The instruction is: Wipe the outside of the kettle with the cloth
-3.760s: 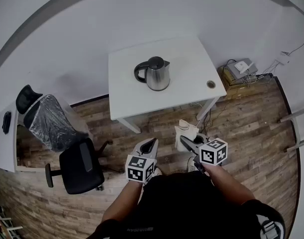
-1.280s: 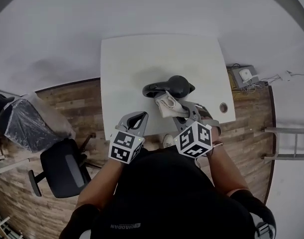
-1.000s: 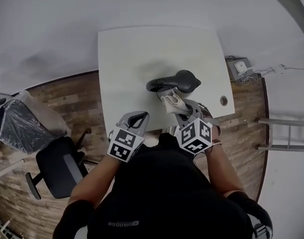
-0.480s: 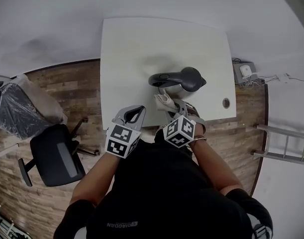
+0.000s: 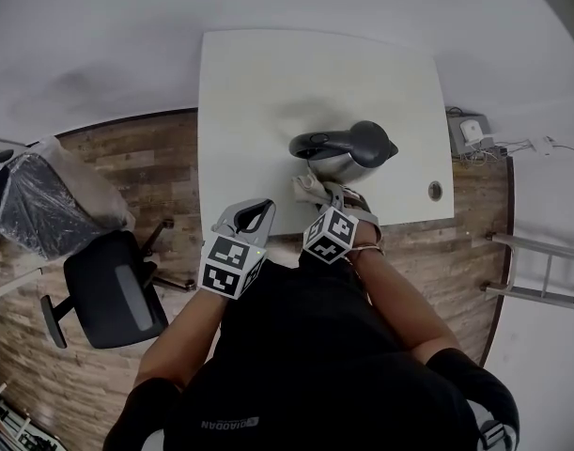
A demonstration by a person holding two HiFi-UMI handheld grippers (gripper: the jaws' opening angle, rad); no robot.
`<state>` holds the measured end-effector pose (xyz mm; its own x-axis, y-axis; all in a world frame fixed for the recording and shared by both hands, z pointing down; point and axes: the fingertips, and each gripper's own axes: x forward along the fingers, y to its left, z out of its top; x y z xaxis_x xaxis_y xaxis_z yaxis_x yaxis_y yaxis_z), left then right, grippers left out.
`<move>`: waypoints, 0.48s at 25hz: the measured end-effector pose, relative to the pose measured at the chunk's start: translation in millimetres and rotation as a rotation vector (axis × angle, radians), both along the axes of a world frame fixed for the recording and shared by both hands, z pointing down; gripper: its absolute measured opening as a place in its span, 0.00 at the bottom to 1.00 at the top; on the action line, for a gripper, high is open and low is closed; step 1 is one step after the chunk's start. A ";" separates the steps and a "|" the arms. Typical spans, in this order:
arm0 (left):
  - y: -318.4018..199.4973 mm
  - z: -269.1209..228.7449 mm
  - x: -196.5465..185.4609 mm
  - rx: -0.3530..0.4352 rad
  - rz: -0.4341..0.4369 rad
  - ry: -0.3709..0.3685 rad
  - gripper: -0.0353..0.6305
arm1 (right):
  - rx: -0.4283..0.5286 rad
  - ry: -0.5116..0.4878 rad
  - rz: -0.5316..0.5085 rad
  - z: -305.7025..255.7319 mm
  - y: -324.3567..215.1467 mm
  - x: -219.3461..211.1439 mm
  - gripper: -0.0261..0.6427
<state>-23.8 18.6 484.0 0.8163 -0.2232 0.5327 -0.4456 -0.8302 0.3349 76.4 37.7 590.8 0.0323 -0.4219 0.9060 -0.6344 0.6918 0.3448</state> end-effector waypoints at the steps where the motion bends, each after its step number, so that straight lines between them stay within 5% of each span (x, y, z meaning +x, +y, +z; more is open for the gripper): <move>1: 0.2 -0.1 -0.9 0.000 -0.001 -0.001 0.06 | -0.001 0.005 -0.002 2.6 0.2 0.3 0.19; 7: 2.2 -4.1 8.3 0.016 0.026 0.002 0.06 | 0.020 -0.031 -0.012 -5.7 8.6 -5.1 0.19; 12: -3.4 -18.8 33.4 0.049 0.072 0.015 0.06 | 0.131 -0.401 0.047 -98.0 23.8 -21.8 0.19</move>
